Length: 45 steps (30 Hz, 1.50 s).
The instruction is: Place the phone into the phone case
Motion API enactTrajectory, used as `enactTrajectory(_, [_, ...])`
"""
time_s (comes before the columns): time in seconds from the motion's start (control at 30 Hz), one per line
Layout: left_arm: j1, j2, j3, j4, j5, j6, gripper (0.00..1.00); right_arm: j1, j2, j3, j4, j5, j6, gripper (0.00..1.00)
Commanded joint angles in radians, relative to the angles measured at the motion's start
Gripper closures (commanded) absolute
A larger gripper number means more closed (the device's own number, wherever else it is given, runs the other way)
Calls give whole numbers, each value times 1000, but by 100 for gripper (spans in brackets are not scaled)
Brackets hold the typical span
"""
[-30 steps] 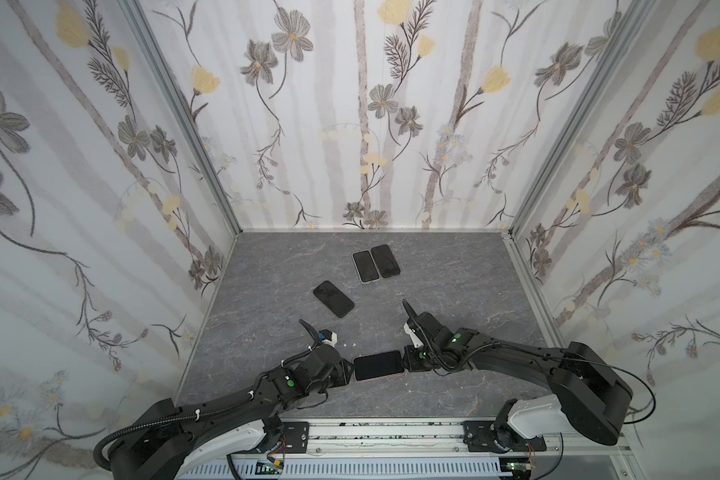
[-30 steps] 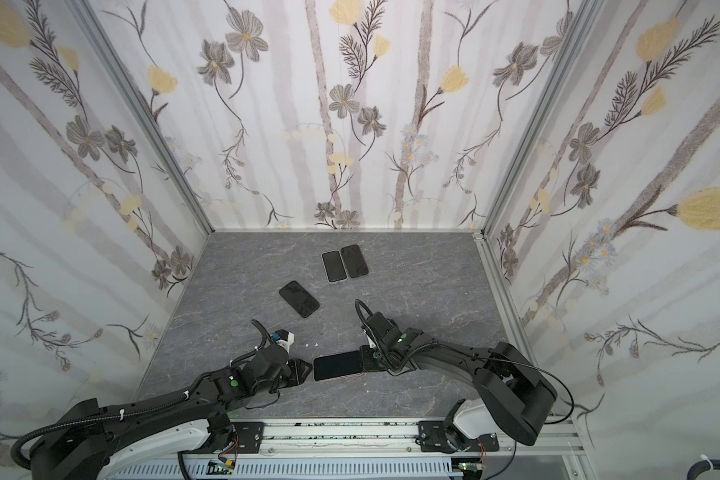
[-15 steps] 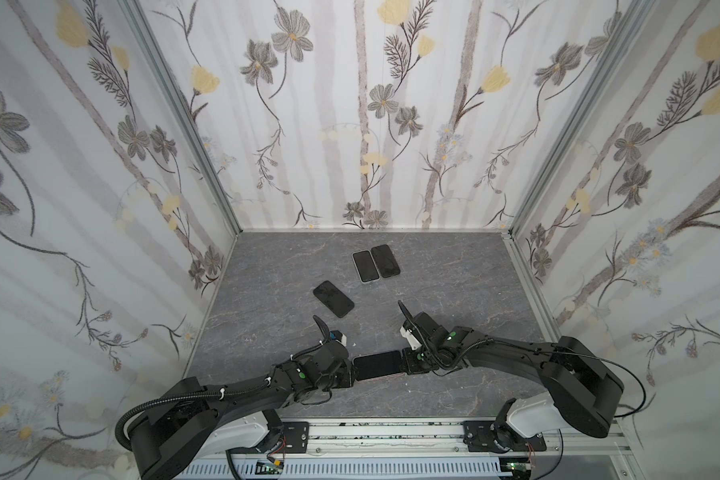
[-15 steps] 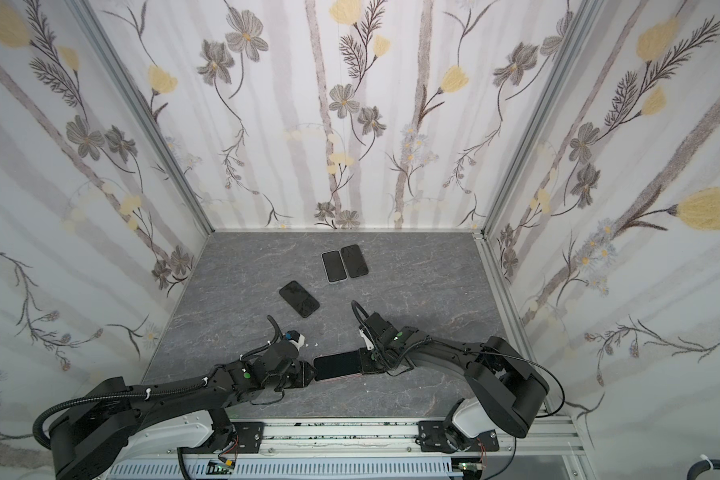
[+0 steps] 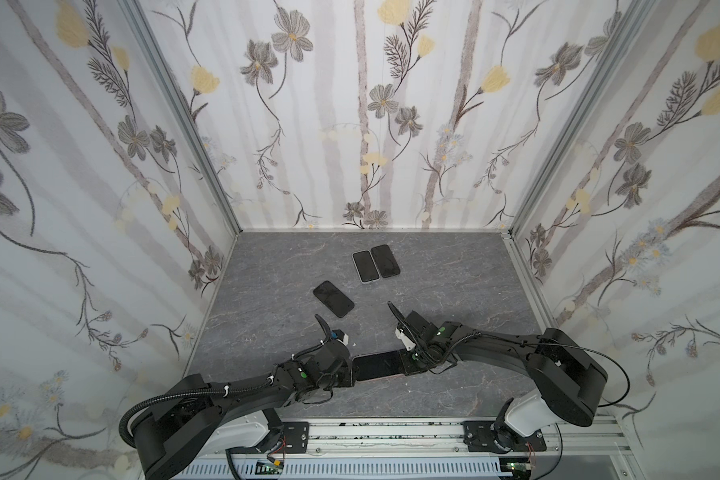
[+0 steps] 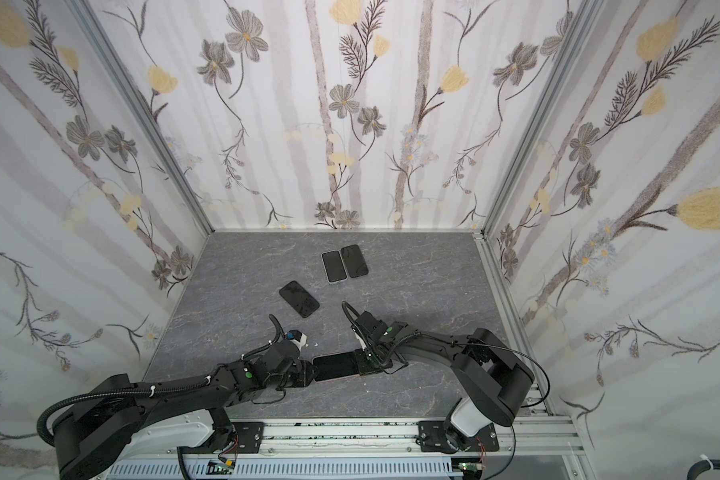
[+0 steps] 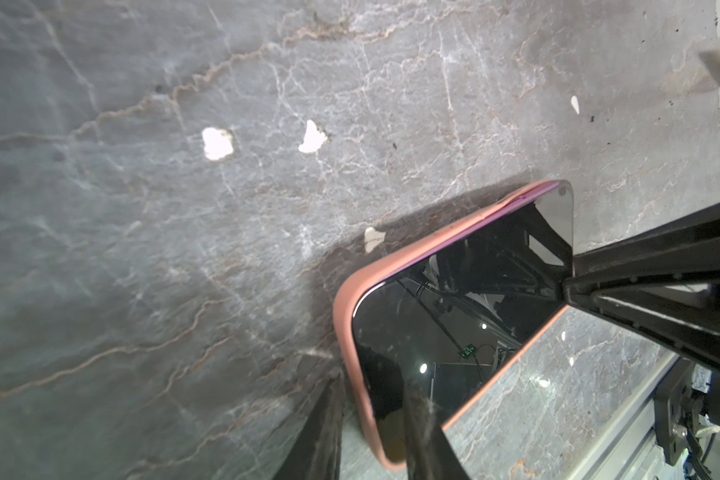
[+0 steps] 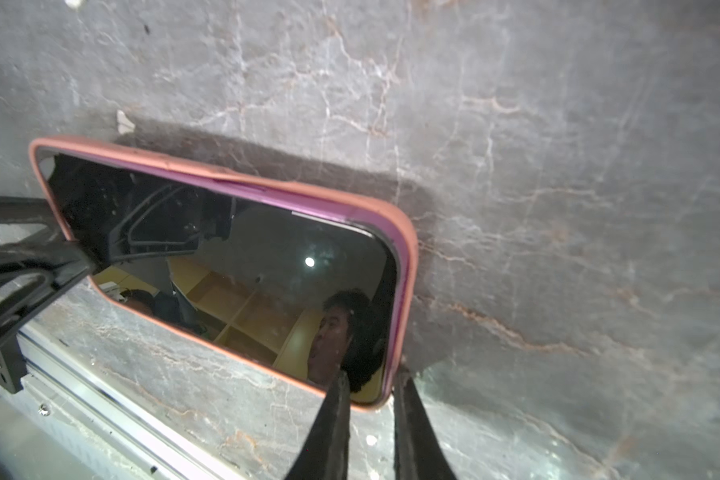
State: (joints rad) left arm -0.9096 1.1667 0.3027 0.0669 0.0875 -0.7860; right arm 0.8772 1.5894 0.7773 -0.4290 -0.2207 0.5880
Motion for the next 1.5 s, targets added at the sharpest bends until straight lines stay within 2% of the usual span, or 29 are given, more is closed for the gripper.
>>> enactTrajectory(0.0, [4, 23, -12, -44, -32, 8, 72, 26, 107, 9, -119, 116, -27, 81])
enactTrajectory(0.37, [8, -9, 3, -56, -35, 6, 72, 44, 36, 120, -177, 182, -11, 77])
enactTrajectory(0.5, [11, -52, 13, -79, -47, 5, 72, 43, -35, 158, -178, 207, -2, 72])
enactTrajectory(0.53, [12, -66, 16, -82, -52, 6, 71, 43, -49, 165, -176, 218, 1, 67])
enactTrajectory(0.67, [19, -122, 18, -101, -72, 2, 71, 40, -99, 181, -170, 246, 6, 60])
enactTrajectory(1.03, [41, -213, 19, -146, -88, 5, 69, 34, -178, 187, -127, 271, 2, 59])
enactTrajectory(1.3, [46, -270, 15, -154, -99, 8, 66, 34, -316, 168, -16, 313, -32, 59])
enactTrajectory(1.47, [51, -299, 16, -160, -122, 16, 65, 34, -356, 159, -7, 355, -55, 59])
